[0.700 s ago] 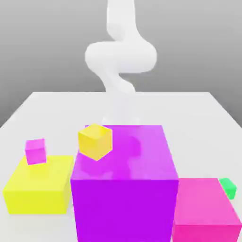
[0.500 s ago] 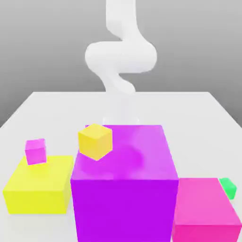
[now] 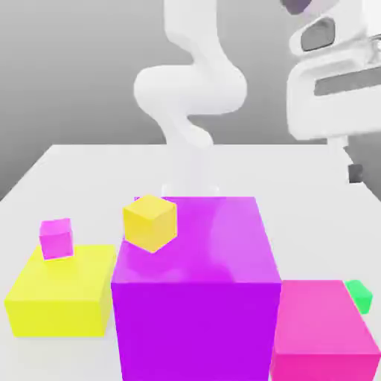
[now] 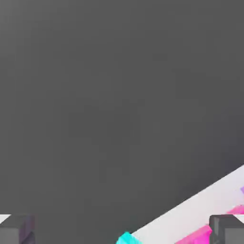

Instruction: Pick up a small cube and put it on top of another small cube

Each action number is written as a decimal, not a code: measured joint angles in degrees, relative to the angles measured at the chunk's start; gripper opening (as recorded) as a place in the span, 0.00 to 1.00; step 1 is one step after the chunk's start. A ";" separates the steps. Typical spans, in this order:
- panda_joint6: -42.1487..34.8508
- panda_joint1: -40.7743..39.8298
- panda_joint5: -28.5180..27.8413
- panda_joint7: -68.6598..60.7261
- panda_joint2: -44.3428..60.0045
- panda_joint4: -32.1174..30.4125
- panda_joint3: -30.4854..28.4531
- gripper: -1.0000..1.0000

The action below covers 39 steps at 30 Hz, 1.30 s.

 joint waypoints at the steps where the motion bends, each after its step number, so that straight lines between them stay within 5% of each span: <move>1: 0.27 1.03 -0.90 3.08 2.14 0.61 -0.21 0.50; 17: 7.37 19.51 -10.64 42.86 35.44 10.29 -7.45 0.50; 18: 8.60 19.81 -10.93 43.18 37.21 10.77 -7.78 0.00; 29: 3.98 18.25 -9.76 41.75 30.64 8.86 -6.44 0.00; 39: -6.09 2.50 -0.63 12.49 9.88 -1.41 -5.53 0.00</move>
